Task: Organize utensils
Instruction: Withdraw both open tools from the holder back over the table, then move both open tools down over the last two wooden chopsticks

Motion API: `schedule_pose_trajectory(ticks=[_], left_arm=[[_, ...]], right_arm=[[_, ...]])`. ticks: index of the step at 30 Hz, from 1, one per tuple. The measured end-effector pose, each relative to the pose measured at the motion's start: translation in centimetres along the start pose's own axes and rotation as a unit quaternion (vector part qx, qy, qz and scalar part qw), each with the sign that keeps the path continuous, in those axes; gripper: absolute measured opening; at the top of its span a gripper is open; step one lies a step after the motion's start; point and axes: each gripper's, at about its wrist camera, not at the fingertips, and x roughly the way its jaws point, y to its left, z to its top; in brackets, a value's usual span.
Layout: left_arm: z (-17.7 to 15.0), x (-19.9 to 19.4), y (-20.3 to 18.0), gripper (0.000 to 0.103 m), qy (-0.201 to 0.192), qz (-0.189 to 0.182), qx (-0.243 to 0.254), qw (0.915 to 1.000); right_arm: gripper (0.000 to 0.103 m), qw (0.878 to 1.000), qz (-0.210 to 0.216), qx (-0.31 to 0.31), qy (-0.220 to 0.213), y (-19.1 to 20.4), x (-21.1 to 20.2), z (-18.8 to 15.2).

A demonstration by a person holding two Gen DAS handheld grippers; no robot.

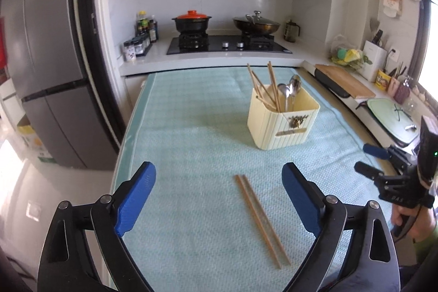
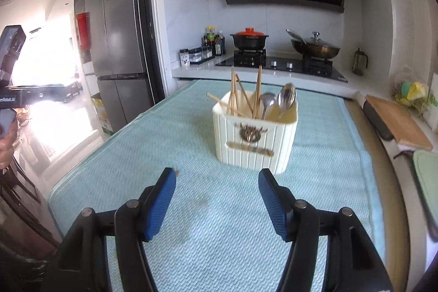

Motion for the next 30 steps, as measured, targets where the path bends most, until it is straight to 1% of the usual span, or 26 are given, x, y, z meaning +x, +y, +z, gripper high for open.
schedule_pose_trajectory(ticks=[3, 6, 10, 14, 17, 22, 24, 29, 30], left_arm=[[-1.6, -0.4, -0.3, 0.096, -0.008, 0.002, -0.014, 0.9999], [-2.7, -0.2, -0.4, 0.098, -0.013, 0.008, -0.022, 0.9996], [-3.9, 0.8, -0.2, 0.098, 0.0, 0.02, -0.032, 0.9993], [-4.8, 2.0, 0.4, 0.098, 0.012, 0.007, -0.058, 0.9982], [-5.7, 3.2, 0.8, 0.098, 0.022, 0.015, -0.075, 0.9969], [-7.6, 5.4, 1.3, 0.098, 0.047, 0.013, -0.091, 0.9946], [-8.3, 6.7, 1.2, 0.098, 0.06, 0.015, -0.094, 0.9936], [-9.1, 9.8, 0.1, 0.098, 0.082, -0.004, -0.089, 0.9926], [-9.0, 10.4, -0.2, 0.098, 0.085, -0.006, -0.085, 0.9927]], right_arm=[[0.064, 0.999, 0.007, 0.026, 0.022, -0.1, 0.7, -1.9], [0.064, 0.999, 0.005, 0.03, 0.034, 0.1, 0.5, -3.2], [0.064, 0.999, 0.0, 0.021, 0.038, 0.7, 0.0, -3.7], [0.064, 0.999, -0.004, 0.022, 0.031, 0.8, -0.4, -3.8], [0.064, 0.999, -0.013, 0.037, 0.031, 0.5, -0.4, -4.0], [0.064, 0.996, -0.016, 0.064, 0.065, -0.2, 1.6, -4.7], [0.064, 0.994, -0.011, 0.074, 0.075, -0.2, 2.6, -4.9], [0.064, 0.991, 0.01, 0.09, 0.099, 0.5, 5.7, -5.2], [0.061, 0.99, 0.016, 0.091, 0.102, 0.8, 6.4, -5.2]])
